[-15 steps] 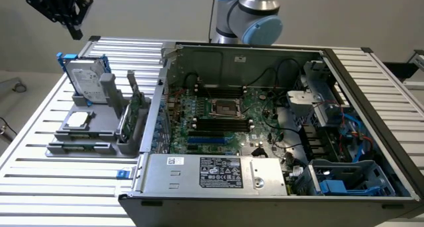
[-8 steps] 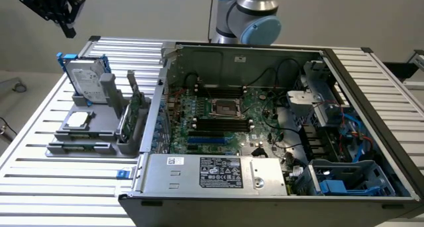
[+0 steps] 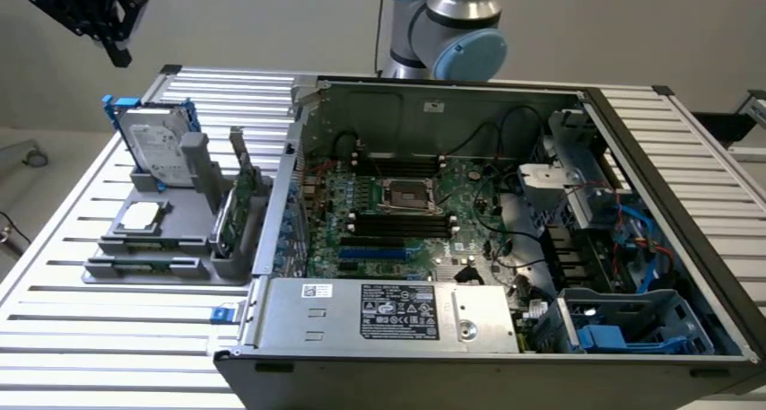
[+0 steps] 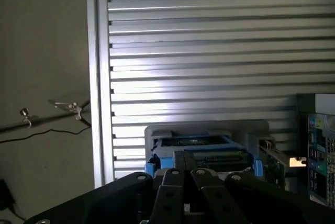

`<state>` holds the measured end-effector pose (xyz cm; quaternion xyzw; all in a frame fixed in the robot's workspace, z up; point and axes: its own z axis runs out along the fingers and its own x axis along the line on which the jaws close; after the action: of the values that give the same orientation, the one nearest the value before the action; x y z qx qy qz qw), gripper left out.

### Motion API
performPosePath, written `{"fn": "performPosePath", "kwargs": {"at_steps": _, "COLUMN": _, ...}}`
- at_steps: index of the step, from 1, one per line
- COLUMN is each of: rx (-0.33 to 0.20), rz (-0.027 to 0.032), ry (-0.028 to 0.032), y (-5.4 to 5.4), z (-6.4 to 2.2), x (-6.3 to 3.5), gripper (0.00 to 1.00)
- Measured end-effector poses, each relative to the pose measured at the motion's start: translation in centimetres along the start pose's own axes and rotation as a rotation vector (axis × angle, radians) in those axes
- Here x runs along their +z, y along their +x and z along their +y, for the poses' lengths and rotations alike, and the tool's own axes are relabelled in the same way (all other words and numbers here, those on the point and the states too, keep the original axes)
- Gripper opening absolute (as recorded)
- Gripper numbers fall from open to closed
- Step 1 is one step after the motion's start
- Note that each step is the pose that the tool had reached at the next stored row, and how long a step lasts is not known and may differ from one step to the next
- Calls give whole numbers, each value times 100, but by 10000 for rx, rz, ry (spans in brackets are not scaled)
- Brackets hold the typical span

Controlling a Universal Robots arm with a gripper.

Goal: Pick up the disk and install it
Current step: 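Reach for the disk, then pick up the disk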

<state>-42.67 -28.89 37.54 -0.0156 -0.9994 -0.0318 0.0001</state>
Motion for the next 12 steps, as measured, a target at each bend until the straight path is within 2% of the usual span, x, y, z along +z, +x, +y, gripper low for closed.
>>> {"fn": "performPosePath", "kwargs": {"at_steps": 2, "rx": -141, "rz": 15, "ry": 2, "y": 2, "z": 4, "x": 0, "gripper": 11}}
{"fn": "performPosePath", "kwargs": {"at_steps": 12, "rx": -143, "rz": 16, "ry": 2, "y": 2, "z": 4, "x": 0, "gripper": 11}}
